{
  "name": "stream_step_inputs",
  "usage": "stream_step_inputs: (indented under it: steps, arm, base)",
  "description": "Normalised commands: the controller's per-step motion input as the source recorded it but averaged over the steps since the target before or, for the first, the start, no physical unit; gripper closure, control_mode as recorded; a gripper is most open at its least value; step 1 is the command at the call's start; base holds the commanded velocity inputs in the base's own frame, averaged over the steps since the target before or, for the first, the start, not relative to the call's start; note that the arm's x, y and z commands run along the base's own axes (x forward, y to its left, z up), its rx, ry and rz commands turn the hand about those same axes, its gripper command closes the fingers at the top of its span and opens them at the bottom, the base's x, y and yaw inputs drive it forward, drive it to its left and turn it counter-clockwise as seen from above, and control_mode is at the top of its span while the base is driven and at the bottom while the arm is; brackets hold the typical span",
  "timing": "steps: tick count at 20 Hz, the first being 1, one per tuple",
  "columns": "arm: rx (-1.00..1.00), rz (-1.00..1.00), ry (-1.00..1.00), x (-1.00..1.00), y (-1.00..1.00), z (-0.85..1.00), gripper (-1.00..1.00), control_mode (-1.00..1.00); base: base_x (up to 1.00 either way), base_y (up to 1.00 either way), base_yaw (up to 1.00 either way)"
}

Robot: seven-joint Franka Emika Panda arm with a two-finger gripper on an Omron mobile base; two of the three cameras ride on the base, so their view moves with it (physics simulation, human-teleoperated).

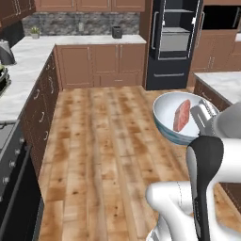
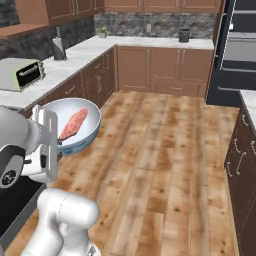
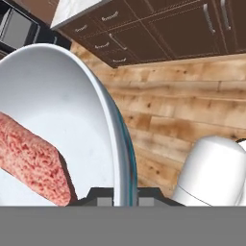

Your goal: Place one of the steaks on the plate and the other in the bowl. Then place the bowl in the fridge.

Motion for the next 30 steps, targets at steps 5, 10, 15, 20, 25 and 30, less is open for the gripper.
stream_step_inputs:
  steps: [5,10,15,20,25,30]
  arm:
    - [0.0,0.0,0.0,0.0,0.0,0.0,1.0,1.0]
    - [0.0,0.0,0.0,0.0,0.0,0.0,1.0,1.0]
    - [0.0,0.0,0.0,0.0,0.0,0.0,1.0,1.0]
    - [0.0,0.0,0.0,0.0,0.0,0.0,1.0,1.0]
    - [0.0,0.0,0.0,0.0,0.0,0.0,1.0,1.0]
    - [0.0,0.0,0.0,0.0,0.0,0.0,1.0,1.0]
  base:
    - [1.0,-0.13,0.0]
    - [1.0,-0.09,0.0]
    - [1.0,-0.15,0.0]
    - [1.0,-0.26,0.0]
    - [1.0,-0.45,-0.14]
    - [0.99,-0.04,-0.52]
